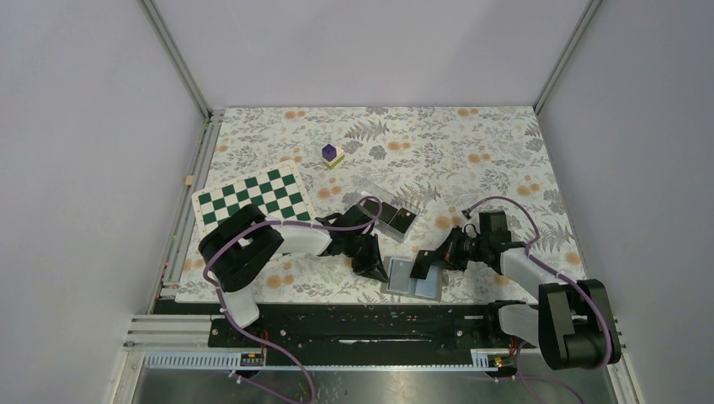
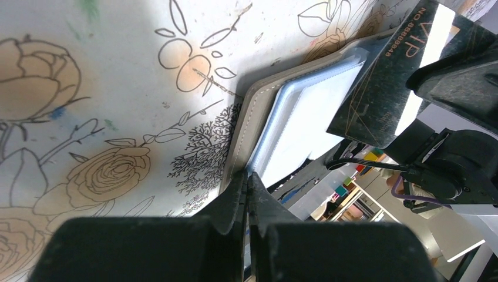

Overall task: Put the credit cards into the card holder
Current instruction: Insert the credit card into the card holder, then close the card holder at the corner of the board.

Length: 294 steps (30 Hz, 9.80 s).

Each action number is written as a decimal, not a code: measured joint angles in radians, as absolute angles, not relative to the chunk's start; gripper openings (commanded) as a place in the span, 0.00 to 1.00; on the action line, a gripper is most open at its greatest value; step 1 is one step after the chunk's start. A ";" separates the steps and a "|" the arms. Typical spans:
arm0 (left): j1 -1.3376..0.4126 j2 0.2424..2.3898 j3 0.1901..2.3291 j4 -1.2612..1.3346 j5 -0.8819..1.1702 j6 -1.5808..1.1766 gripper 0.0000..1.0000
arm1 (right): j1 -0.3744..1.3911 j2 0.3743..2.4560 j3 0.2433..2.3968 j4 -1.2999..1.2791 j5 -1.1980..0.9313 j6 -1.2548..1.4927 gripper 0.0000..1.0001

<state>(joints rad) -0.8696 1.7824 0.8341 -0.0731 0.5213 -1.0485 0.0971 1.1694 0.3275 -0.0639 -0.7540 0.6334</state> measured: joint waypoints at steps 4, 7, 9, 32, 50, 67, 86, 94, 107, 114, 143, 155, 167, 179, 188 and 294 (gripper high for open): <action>-0.870 1.786 0.838 -0.080 0.525 -1.044 0.00 | 0.097 1.204 0.321 -0.050 -0.757 0.633 0.00; -0.870 1.791 0.842 -0.084 0.531 -1.042 0.00 | 0.097 1.242 0.318 -0.027 -0.776 0.638 0.00; -0.869 1.794 0.844 -0.084 0.535 -1.042 0.00 | 0.097 1.254 0.314 -0.010 -0.786 0.646 0.00; -0.862 1.822 0.864 -0.087 0.575 -1.042 0.00 | 0.157 1.270 0.297 -0.070 -0.825 0.661 0.00; -0.862 1.835 0.892 -0.129 0.579 -1.024 0.00 | 0.249 1.410 0.417 -0.131 -0.791 0.611 0.31; -0.862 1.843 0.904 -0.139 0.584 -1.020 0.00 | 0.367 1.449 0.579 -0.391 -0.637 0.522 0.49; -0.863 1.827 0.902 -0.162 0.567 -1.017 0.09 | 0.500 1.549 0.665 -0.366 -0.629 0.650 0.64; -0.866 1.707 0.869 -0.162 0.464 -0.996 0.38 | 0.524 1.489 0.738 -0.463 -0.552 0.570 0.75; -0.797 1.745 0.767 0.078 0.525 -1.059 0.43 | 0.524 1.492 0.737 -0.549 -0.410 0.503 0.32; -0.793 1.791 0.768 0.187 0.573 -1.084 0.40 | 0.524 1.539 0.736 -0.550 -0.404 0.497 0.23; -0.865 1.761 0.770 0.334 0.637 -1.139 0.00 | 0.516 1.555 0.736 -0.555 -0.427 0.489 0.23; -0.864 1.570 0.851 -0.204 0.375 -0.950 0.00 | 0.516 1.520 0.805 -0.564 -0.440 0.481 0.45; -0.858 1.457 0.944 -0.605 0.140 -0.912 0.00 | 0.517 1.617 0.881 -0.538 -0.493 0.467 0.45; -0.944 1.628 1.216 -0.834 -0.008 -0.886 0.00 | 0.536 1.676 0.898 -0.502 -0.527 0.457 0.46; -0.982 1.713 1.270 -0.892 -0.017 -0.885 0.00 | 0.544 1.655 0.896 -0.511 -0.540 0.463 0.44; -0.913 1.583 0.876 -0.329 0.354 -0.897 0.32 | 0.686 1.779 1.044 -0.540 -0.480 0.475 0.17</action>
